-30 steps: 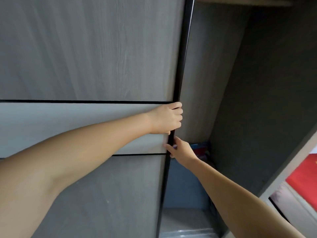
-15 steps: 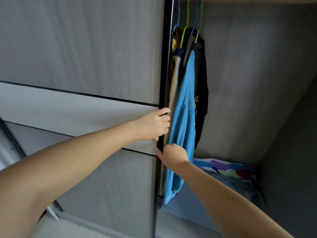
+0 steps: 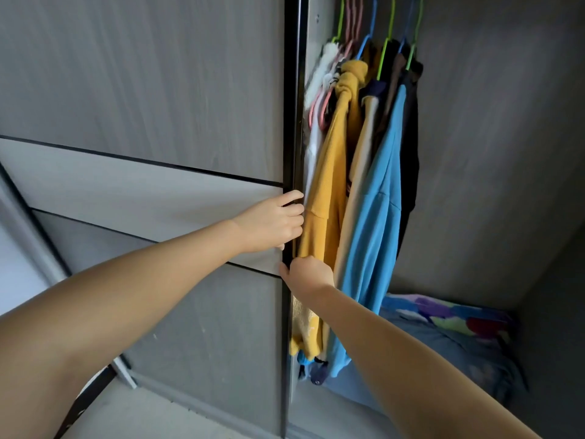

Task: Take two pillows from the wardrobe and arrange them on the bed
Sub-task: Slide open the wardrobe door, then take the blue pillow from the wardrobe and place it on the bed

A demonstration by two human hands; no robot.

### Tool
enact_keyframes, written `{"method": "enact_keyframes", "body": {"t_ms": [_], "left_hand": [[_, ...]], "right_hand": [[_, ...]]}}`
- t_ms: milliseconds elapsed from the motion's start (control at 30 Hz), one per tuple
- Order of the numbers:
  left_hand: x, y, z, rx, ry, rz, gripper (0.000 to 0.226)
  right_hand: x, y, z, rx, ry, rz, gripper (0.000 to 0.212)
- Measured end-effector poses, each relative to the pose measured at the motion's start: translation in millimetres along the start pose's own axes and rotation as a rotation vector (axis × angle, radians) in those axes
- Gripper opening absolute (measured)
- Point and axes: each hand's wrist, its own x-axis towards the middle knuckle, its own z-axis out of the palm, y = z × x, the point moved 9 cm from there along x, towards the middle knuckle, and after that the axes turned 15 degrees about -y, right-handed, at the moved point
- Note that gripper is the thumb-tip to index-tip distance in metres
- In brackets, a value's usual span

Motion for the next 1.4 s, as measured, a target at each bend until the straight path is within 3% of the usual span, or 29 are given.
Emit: {"method": "enact_keyframes", "body": {"t_ms": [267,367,567,700,933,1167,1400], "left_hand": [[-1.9,2.7,-4.8,-0.057,0.019,-0.009,0.038],[7.1,36.5,-15.3,-0.165,0.102,0.078,0.035],[78.7,153.4,-64.1,-0.408,0.197,0.332,0.027],[145.2,222.5,-75.0,-0.673,0.034,0.386,0.034],[244.3,292.9,-60.4,-0.853,-0.206,0.383,0.035],[352.2,354.0,8.2,-1.143,-0.472,0.291,0.036],[425.1,415.1,81.6,-1.226,-0.631,0.189,0.054]], "right_hand": [[-10.3,20.3,8.6,0.000,-0.044,0.009,0.057],[-33.1,71.4,21.7,-0.035,-0.083,0.075,0.052],[-115.8,222.1,61.8,-0.021,-0.176,0.392,0.048],[-175.3,305.3,88.4,0.010,-0.244,0.575,0.044],[-197.4,408.5,128.6,0.121,-0.298,0.712,0.047],[-115.4,498.0,194.4,0.174,-0.472,0.550,0.046],[-19.3,575.1,250.1,0.100,-0.558,0.419,0.058]]}}
